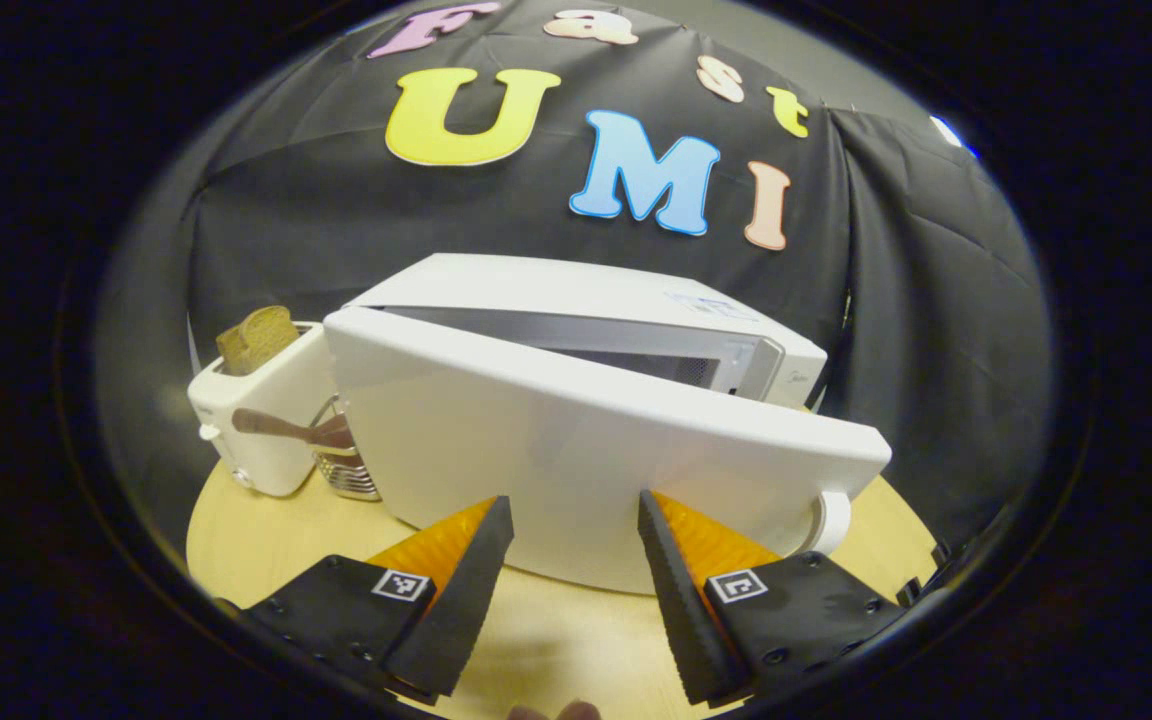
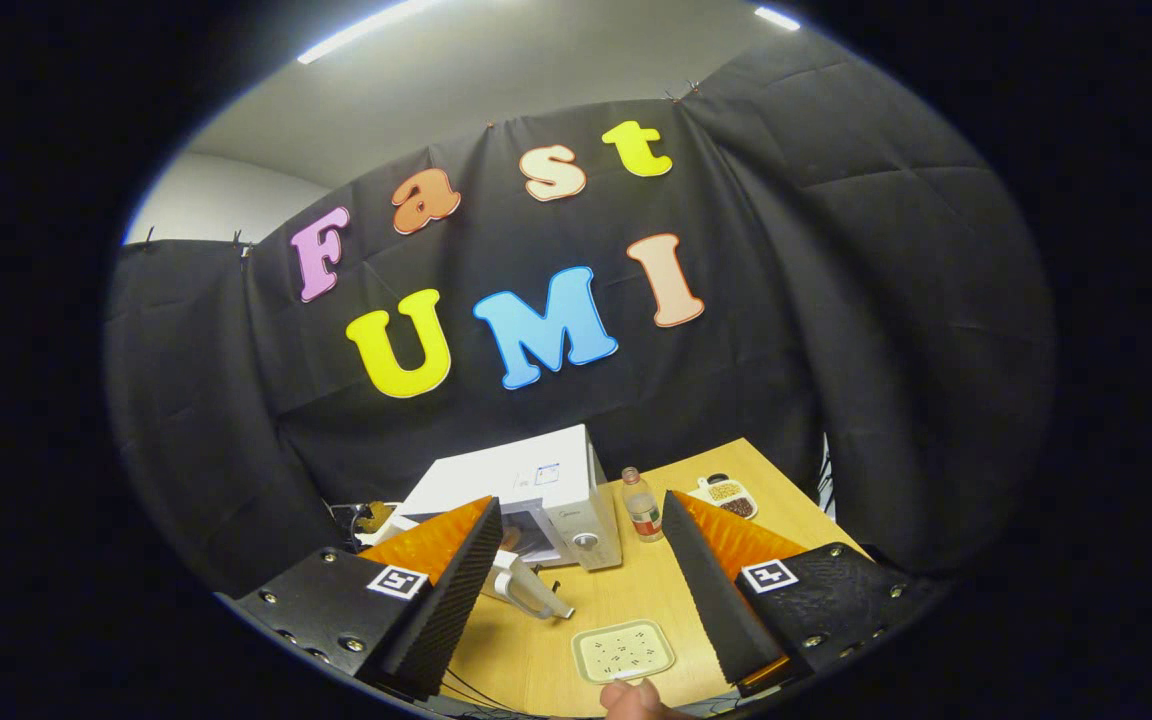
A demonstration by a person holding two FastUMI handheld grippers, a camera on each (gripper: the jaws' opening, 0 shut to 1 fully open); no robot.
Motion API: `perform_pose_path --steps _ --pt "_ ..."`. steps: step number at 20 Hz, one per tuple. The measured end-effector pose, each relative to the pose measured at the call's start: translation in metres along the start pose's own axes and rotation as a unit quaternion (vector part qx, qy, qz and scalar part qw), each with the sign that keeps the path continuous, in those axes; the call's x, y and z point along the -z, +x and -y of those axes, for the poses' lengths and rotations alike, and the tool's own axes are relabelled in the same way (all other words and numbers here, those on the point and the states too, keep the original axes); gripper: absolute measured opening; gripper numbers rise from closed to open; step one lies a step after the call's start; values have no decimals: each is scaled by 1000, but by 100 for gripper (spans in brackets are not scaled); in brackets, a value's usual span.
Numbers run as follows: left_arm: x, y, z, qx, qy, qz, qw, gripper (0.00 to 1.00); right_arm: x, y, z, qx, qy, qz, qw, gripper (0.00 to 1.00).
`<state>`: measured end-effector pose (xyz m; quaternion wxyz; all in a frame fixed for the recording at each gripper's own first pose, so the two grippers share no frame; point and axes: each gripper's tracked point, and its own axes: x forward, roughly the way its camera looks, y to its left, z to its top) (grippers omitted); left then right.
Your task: Open the microwave oven with the left hand, put the food in, and close the microwave oven.
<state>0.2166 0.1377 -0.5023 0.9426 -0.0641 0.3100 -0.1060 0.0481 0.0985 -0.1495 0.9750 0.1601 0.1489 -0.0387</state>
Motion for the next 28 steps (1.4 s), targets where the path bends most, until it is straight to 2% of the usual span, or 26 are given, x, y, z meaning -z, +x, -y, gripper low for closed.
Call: perform_pose_path --steps 1,3,5,6,7,8,9,10,13,16,18,22,24,26,28 --pt "-3 9 1 4 2 2 1000 81 2 1 0 4 5 -1 1000 98" --pt "-12 23 4 12 13 8 1000 88 4 2 3 15 9 -4 1000 98" --pt "-17 35 3 12 23 11 1000 91 7 4 8 26 2 -7 1000 98" --pt "-20 41 5 18 24 13 999 81 6 4 9 31 0 -6 1000 98" --pt "-24 48 6 20 27 14 999 86 7 5 10 34 1 -4 999 98" --pt "-28 54 6 19 29 15 999 82 8 4 12 37 5 -4 999 100" --pt "-29 58 3 12 28 11 999 87 8 6 12 36 9 -5 999 98" --pt "-26 59 5 17 15 7 1000 82 9 7 11 36 13 -6 999 98" --pt "-26 64 7 25 -4 4 1000 82 10 15 8 30 4 -7 1000 98" --pt "-14 71 16 50 -1 -19 999 82 9 24 1 17 -11 -9 1000 98" --pt "-14 74 14 45 -17 -20 999 82 8 25 -4 5 -29 -12 999 98" --pt "-15 76 15 23 2 -30 999 82 3 12 -5 -9 -53 0 999 98" --pt "-9 77 18 26 4 -43 999 82 5 -2 1 -13 -55 -1 998 98" --pt "-13 80 17 13 15 -42 999 82 2 -19 12 -15 -48 4 999 98" --pt "-16 81 20 -1 -1 -57 998 81 1 -38 23 -23 -37 6 999 98"
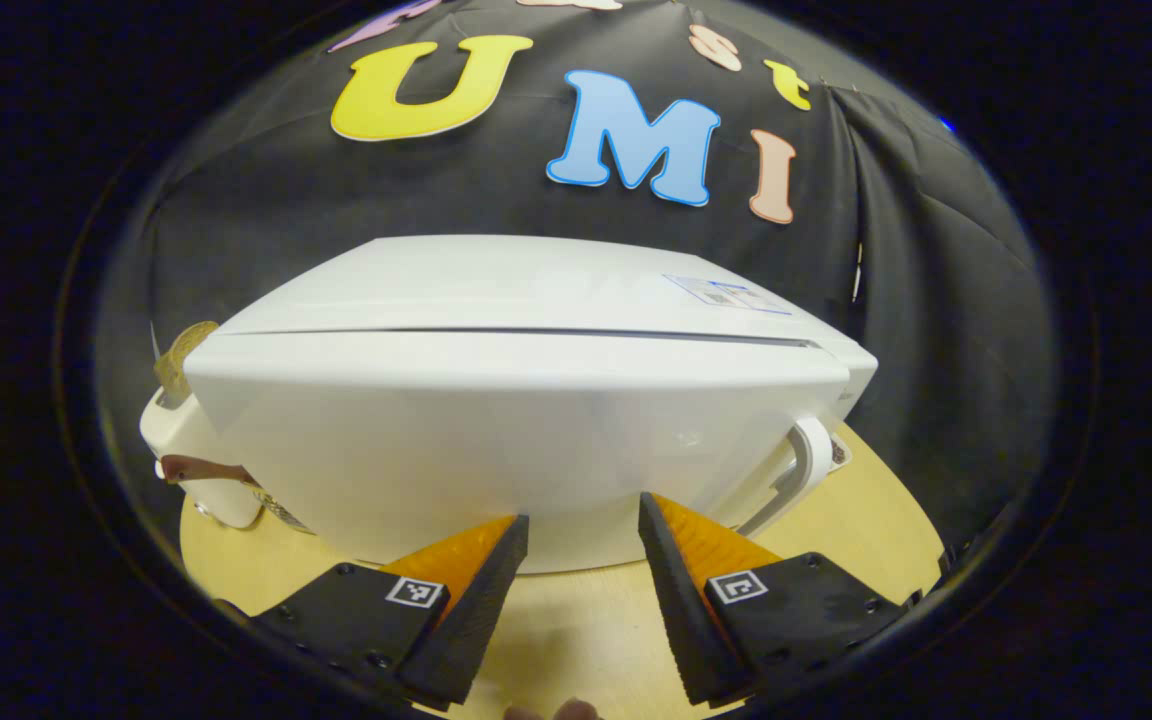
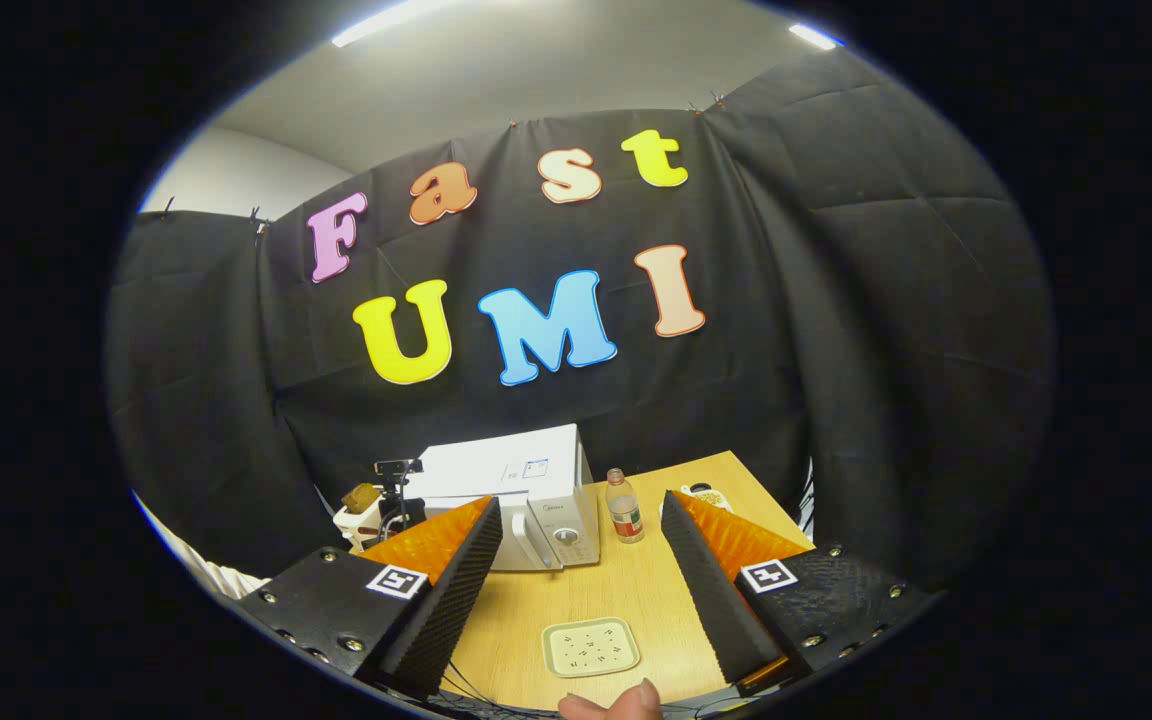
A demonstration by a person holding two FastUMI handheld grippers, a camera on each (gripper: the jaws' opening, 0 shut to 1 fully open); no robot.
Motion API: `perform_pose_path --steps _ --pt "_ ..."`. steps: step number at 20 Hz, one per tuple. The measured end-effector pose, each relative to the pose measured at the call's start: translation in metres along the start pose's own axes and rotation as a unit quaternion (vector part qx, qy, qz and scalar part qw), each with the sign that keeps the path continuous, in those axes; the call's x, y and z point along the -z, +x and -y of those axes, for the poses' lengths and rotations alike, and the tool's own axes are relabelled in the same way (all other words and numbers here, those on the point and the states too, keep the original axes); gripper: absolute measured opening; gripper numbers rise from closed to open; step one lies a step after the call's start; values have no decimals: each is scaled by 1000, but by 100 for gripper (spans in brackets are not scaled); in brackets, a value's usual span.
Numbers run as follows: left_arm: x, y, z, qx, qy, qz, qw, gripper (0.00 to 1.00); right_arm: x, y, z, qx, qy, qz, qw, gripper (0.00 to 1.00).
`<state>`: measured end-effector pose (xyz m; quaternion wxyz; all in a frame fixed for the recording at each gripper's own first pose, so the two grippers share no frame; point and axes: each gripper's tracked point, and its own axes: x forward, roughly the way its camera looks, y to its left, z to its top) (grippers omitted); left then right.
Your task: Open the microwave oven with the left hand, put the food in, and close the microwave oven.
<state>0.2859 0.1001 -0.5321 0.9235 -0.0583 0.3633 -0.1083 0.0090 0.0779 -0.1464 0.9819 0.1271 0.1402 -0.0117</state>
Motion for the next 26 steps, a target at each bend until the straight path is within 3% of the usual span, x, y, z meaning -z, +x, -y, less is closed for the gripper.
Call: perform_pose_path --steps 3,6,9,12,13,14,16,17,18,20,21,23,26 --pt "-13 -6 24 -9 -62 -14 998 80 -1 -30 20 -15 -2 1 1000 98" --pt "-43 -43 65 -10 -23 40 999 82 -6 -55 41 -31 8 10 999 98" --pt "-42 -100 108 -22 8 62 998 87 -1 -68 47 -69 26 -6 997 98" --pt "-32 -179 149 -10 -19 80 997 92 -16 -78 54 -102 25 8 994 98" --pt "-31 -207 154 -13 -21 89 996 83 -21 -78 57 -106 18 13 994 98" --pt "-31 -236 157 -21 -18 98 995 87 -23 -77 59 -110 8 14 994 98" --pt "-39 -295 158 -35 -22 120 992 87 -31 -72 61 -114 -7 16 993 93" --pt "-45 -323 160 -39 -31 132 990 82 -40 -68 61 -114 -12 20 993 98" --pt "-54 -351 159 -44 -39 146 988 87 -47 -65 59 -114 -17 24 993 98" --pt "-79 -401 151 -59 -53 177 981 82 -64 -56 55 -108 -29 33 993 98" --pt "-97 -424 150 -61 -54 199 977 92 -74 -51 53 -98 -36 39 994 98" --pt "-127 -468 144 -73 -38 230 970 82 -93 -43 45 -75 -53 50 994 98" --pt "-174 -527 125 -125 0 272 954 83 -123 -33 15 -53 -74 71 993 98"
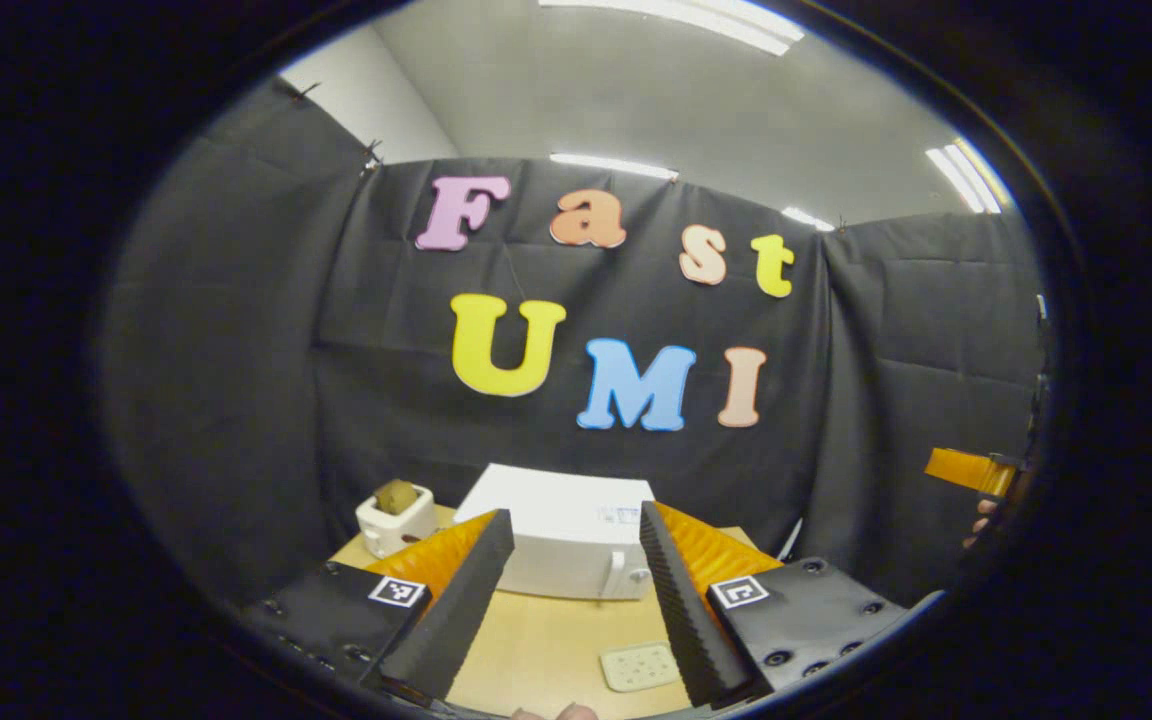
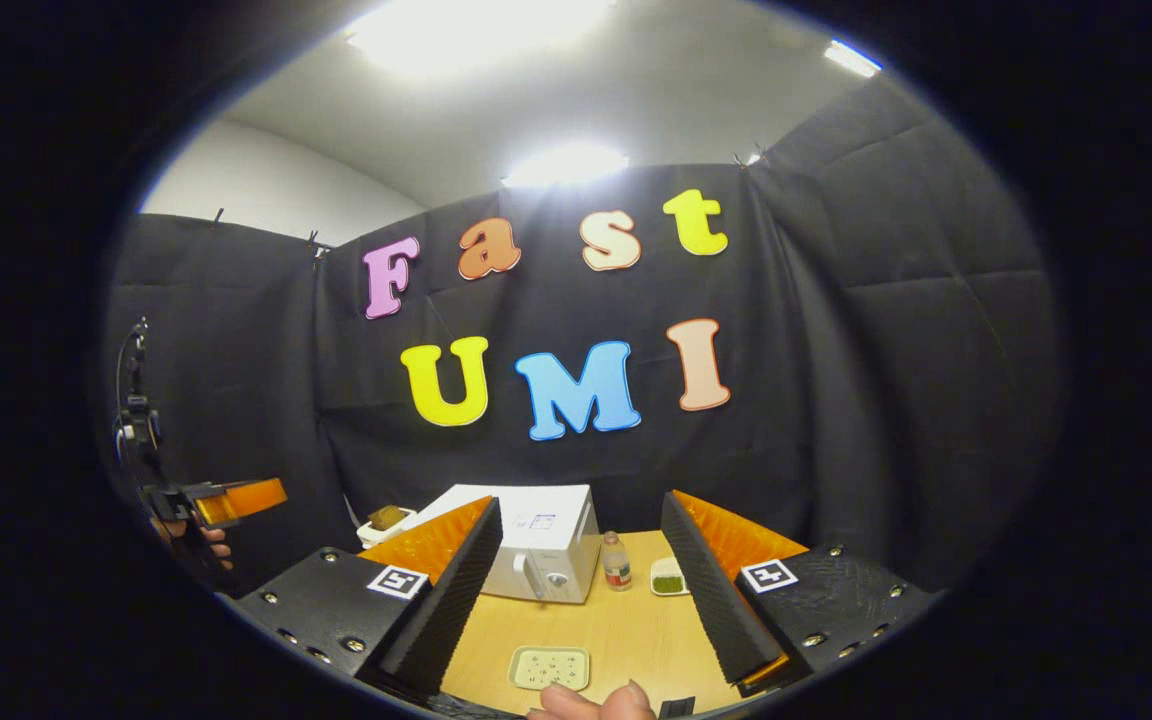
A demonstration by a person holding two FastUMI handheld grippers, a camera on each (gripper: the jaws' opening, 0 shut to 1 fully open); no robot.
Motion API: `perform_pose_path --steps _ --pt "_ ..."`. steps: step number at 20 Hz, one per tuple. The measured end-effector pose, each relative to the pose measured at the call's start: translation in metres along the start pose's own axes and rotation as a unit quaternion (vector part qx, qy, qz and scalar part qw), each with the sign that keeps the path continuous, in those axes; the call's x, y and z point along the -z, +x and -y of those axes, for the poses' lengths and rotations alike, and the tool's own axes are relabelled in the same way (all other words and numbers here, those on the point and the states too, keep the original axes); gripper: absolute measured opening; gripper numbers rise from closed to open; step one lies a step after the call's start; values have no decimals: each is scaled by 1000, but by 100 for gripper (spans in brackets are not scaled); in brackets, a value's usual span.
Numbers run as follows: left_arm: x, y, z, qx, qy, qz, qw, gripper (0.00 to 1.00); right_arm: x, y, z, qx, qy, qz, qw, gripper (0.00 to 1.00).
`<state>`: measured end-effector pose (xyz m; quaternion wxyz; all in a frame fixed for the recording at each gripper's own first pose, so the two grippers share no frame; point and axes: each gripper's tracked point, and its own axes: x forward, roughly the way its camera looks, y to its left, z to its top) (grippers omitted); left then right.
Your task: Open the microwave oven with the left hand, put the food in, and close the microwave oven.
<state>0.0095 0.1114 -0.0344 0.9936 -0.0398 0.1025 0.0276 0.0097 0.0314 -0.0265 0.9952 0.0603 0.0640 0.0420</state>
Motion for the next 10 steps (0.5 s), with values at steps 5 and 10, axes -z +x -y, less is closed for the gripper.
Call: perform_pose_path --steps 5,10 --pt "-75 -34 -1 -13 10 72 997 92 -49 19 -55 2 -26 56 998 98" --pt "-105 -52 -21 -31 2 123 992 94 -63 42 -95 0 -45 90 995 98"
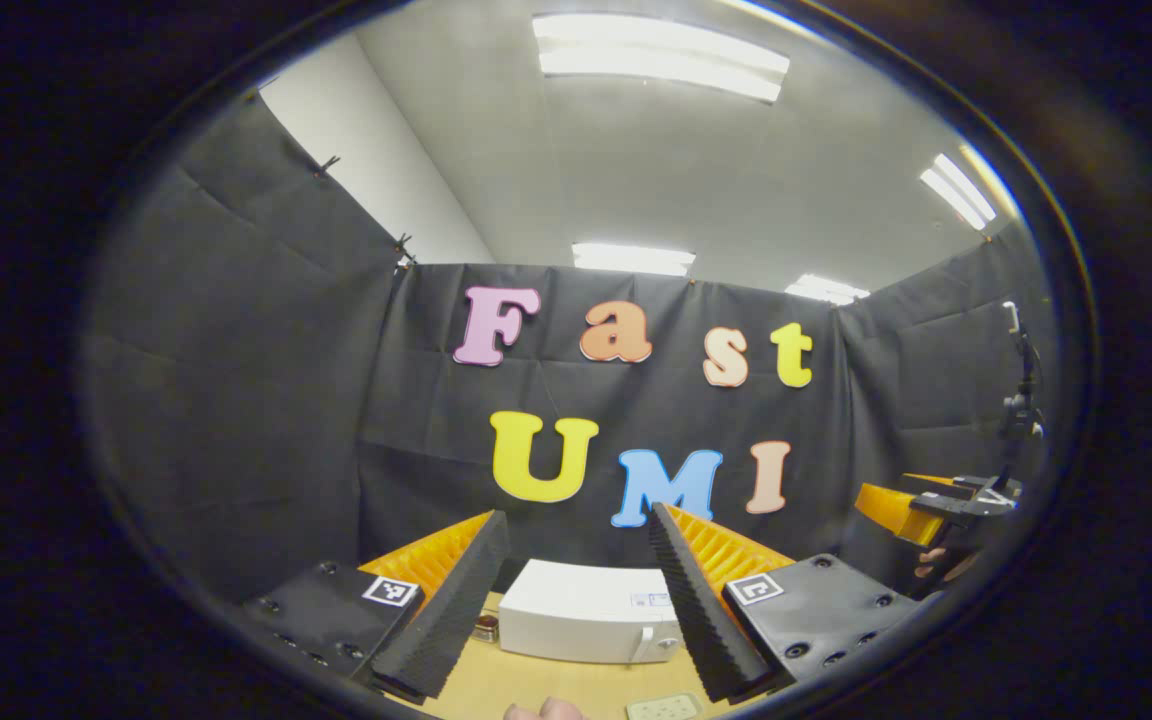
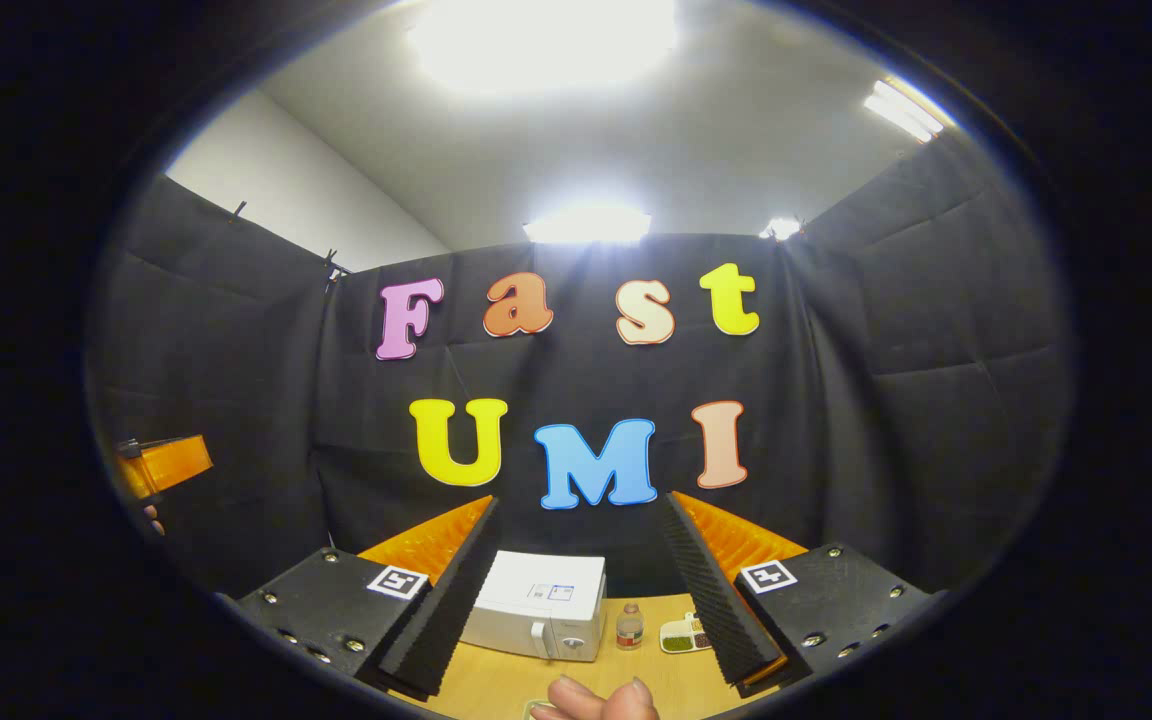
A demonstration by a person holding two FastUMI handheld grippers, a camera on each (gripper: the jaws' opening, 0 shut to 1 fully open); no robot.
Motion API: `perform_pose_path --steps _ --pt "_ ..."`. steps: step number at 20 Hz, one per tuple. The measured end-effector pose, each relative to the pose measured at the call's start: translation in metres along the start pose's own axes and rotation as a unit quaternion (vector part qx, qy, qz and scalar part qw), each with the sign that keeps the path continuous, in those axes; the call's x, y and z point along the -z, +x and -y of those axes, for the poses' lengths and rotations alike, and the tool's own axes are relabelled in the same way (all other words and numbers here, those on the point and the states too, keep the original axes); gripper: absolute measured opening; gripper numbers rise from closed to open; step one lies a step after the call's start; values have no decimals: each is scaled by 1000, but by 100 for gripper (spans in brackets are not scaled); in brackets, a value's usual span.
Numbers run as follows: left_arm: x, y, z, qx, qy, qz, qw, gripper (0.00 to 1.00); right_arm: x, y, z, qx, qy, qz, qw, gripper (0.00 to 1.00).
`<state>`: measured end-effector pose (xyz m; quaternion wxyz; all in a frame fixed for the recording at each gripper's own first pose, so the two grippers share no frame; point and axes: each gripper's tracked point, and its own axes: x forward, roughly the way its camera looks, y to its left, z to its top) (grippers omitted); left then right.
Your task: Open the microwave oven with the left hand, put the food in, and close the microwave oven.
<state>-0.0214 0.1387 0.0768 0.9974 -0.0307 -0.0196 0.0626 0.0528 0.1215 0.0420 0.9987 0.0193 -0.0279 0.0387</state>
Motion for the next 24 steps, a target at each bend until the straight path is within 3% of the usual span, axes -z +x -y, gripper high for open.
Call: perform_pose_path --steps 5,11,24 --pt "20 2 -29 -11 7 -12 1000 94 -2 12 -28 -12 -17 14 1000 98" --pt "40 7 -53 -13 -20 -34 999 94 9 18 -43 -14 -4 0 1000 98" --pt "36 -8 -87 -13 -37 -31 999 94 17 2 -74 -11 -31 0 999 98"
